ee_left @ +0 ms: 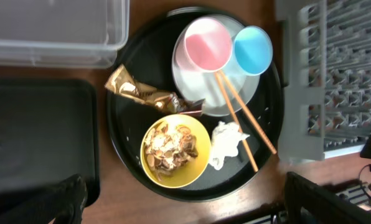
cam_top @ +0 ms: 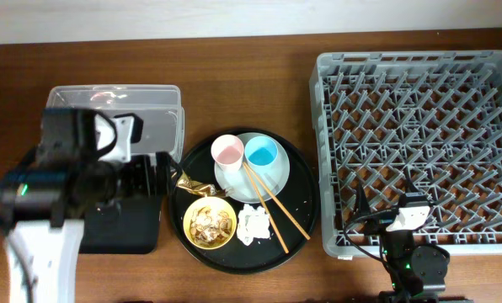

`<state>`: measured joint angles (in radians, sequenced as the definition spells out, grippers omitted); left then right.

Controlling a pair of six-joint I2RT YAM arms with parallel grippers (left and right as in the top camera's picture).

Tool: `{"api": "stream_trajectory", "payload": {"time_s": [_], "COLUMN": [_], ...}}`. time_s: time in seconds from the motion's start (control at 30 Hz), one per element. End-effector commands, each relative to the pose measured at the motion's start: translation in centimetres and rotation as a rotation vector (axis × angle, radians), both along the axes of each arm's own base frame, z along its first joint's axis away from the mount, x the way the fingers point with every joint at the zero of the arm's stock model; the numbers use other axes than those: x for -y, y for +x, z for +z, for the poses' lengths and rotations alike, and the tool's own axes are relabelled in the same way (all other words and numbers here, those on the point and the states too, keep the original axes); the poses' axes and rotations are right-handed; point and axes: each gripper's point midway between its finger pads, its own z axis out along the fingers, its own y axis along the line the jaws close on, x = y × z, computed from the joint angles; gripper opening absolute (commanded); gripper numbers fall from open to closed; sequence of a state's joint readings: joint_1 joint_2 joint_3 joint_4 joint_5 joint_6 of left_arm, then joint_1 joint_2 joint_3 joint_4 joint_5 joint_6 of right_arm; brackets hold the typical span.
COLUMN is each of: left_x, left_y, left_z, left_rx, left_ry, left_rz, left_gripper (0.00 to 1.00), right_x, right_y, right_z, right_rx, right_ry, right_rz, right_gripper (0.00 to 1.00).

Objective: Sort waste into correct bins and load items into the dishwasher rack
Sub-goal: 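Reach the left gripper to the gold wrapper and grasp it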

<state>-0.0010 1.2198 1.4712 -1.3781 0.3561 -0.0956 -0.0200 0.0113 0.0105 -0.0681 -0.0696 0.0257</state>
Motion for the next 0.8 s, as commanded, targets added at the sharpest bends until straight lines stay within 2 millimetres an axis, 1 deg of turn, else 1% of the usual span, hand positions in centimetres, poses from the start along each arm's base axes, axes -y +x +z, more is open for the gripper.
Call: {"api": "stream_trajectory", "payload": {"time_s": [0.0,0.03,0.07,0.13,0.17,0.23,0.27,0.33,0.4,0.47,0.53,0.6,0.63,0.7,0.77], "left_x": [0.5,-0.2,-1.4,-3.7,-4.0,-2.5,-1.8,-0.8,-0.6,-0.3,0.7,1.4,1.5,1.0,0.8], "left_y": [0.9,1.2,1.6,1.7,1.7,2.3,2.1,1.5,1.2,1.6,2.1,2.1,2.5,3.2,3.3], "left_z": [-2.8,-3.6,-4.5,-6.0,-6.8,-9.8,-11.5,-13.7,-14.7,-15.2,-16.2,-17.4,-18.0,-18.2,-18.2], "left_rx": [-0.157,-0.206,-0.238,-0.266,-0.272,-0.271,-0.283,-0.312,-0.321,-0.303,-0.273,-0.263,-0.242,-0.204,-0.214], "left_ry": [-0.022,-0.006,0.019,0.130,0.158,0.154,0.153,0.152,0.157,0.151,0.143,0.123,0.114,0.135,0.111], "left_rz": [-0.016,0.072,0.218,0.439,0.489,0.483,0.477,0.467,0.458,0.448,0.420,0.437,0.439,0.457,0.542], "left_gripper": [0.77,0.66,0.64,0.65,0.65,0.64,0.64,0.64,0.63,0.63,0.56,0.56,0.56,0.56,0.56], "right_x": [0.2,0.2,0.2,0.2,0.2,0.2,0.2,0.2,0.2,0.2,0.2,0.2,0.2,0.2,0.2], "right_y": [0.0,0.0,0.0,0.0,0.0,0.0,0.0,0.0,0.0,0.0,0.0,0.0,0.0,0.0,0.0], "right_z": [-0.2,-0.2,-0.2,-0.2,-0.2,-0.2,-0.2,-0.2,-0.2,-0.2,-0.2,-0.2,-0.2,-0.2,-0.2], "right_rx": [-0.004,-0.004,-0.004,-0.004,-0.004,-0.004,-0.004,-0.004,-0.004,-0.004,-0.004,-0.004,-0.004,-0.004,-0.004], "right_ry": [0.006,0.006,0.006,0.006,0.006,0.006,0.006,0.006,0.006,0.006,0.006,0.006,0.006,0.006,0.006], "right_rz": [-0.009,-0.009,-0.009,-0.009,-0.009,-0.009,-0.009,-0.009,-0.009,-0.009,-0.009,-0.009,-0.009,-0.009,-0.009], "right_gripper": [0.99,0.98,0.98,0.98,0.98,0.98,0.98,0.98,0.98,0.98,0.98,0.98,0.98,0.98,0.98]}}
